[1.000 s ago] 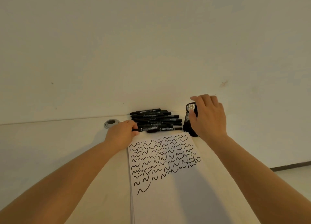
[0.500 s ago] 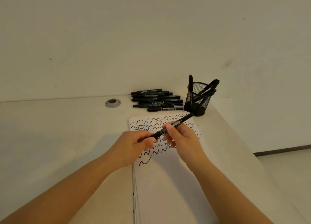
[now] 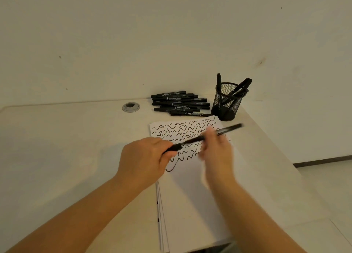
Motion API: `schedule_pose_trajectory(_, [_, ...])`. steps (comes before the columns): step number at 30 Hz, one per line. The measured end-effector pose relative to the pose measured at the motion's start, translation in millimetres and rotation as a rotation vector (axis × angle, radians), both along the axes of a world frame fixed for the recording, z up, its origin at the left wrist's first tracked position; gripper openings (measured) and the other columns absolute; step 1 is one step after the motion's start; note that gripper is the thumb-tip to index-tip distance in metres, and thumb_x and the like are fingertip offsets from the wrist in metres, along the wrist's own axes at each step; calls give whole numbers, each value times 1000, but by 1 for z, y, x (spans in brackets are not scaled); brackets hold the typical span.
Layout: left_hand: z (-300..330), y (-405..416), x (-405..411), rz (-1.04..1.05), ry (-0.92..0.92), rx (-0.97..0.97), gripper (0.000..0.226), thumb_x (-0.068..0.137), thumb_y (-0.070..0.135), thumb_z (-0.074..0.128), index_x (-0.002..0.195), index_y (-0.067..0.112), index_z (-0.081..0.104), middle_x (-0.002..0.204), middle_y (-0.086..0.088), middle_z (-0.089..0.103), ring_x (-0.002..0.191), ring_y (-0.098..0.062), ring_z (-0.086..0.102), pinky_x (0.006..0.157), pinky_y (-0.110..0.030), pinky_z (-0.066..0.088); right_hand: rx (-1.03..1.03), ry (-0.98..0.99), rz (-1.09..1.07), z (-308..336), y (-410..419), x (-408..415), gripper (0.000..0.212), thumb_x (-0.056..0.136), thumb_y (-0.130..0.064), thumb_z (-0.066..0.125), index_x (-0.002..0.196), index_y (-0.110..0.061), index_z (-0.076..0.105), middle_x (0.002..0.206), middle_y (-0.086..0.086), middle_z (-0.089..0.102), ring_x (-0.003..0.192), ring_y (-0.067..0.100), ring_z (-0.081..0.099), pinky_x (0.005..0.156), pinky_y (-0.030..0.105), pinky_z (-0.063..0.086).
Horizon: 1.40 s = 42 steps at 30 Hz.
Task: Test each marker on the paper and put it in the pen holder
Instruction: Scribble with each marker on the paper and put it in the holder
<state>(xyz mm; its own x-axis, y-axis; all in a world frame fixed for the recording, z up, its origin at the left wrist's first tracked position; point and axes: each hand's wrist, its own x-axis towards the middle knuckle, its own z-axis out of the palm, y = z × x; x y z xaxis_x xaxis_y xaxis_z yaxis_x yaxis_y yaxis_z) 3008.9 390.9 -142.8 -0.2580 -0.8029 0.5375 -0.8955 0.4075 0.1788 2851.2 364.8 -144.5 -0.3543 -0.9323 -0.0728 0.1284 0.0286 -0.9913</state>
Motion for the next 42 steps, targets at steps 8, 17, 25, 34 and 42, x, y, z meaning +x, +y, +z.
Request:
schedule_pose_trajectory(8, [-14, -16, 8, 6, 222, 138, 30, 92, 45, 41, 101, 23, 59, 81, 5, 65, 69, -17, 59, 57, -30, 46, -88, 370, 333, -4, -1, -30, 16, 87, -19, 58, 74, -11, 61, 48, -5, 57, 44, 5, 49, 45, 16, 39])
schedule_pose_trajectory(17, [-37, -28, 24, 94, 224, 283, 21, 92, 40, 43, 100, 25, 56, 68, 15, 39, 63, -1, 40, 52, -18, 27, -177, 306, 411, -23, 2, -34, 20, 87, -7, 56, 69, -17, 58, 50, 1, 61, 47, 9, 55, 47, 13, 41])
schedule_pose_trajectory(25, [-35, -24, 22, 81, 228, 292, 22, 93, 37, 43, 100, 22, 57, 67, 17, 38, 65, 1, 37, 54, -18, 29, -212, 498, 442, -28, 5, -33, 20, 86, -15, 55, 68, -23, 57, 55, -3, 59, 51, 8, 51, 53, 21, 43])
schedule_pose_trajectory(34, [-33, -21, 19, 28, 220, 304, 20, 92, 36, 44, 96, 22, 58, 67, 18, 42, 70, -6, 39, 56, -15, 27, -351, 481, 243, -23, 2, -38, 28, 87, -10, 60, 79, -36, 60, 77, -22, 63, 68, 0, 56, 61, 12, 42])
schedule_pose_trajectory(42, [-31, -15, 9, -110, 181, 330, 20, 91, 35, 48, 104, 25, 60, 85, 16, 55, 77, -4, 43, 64, -12, 31, -247, 62, 394, -18, 2, -44, 36, 93, -9, 45, 73, -25, 70, 67, 2, 69, 67, 13, 64, 58, 21, 47])
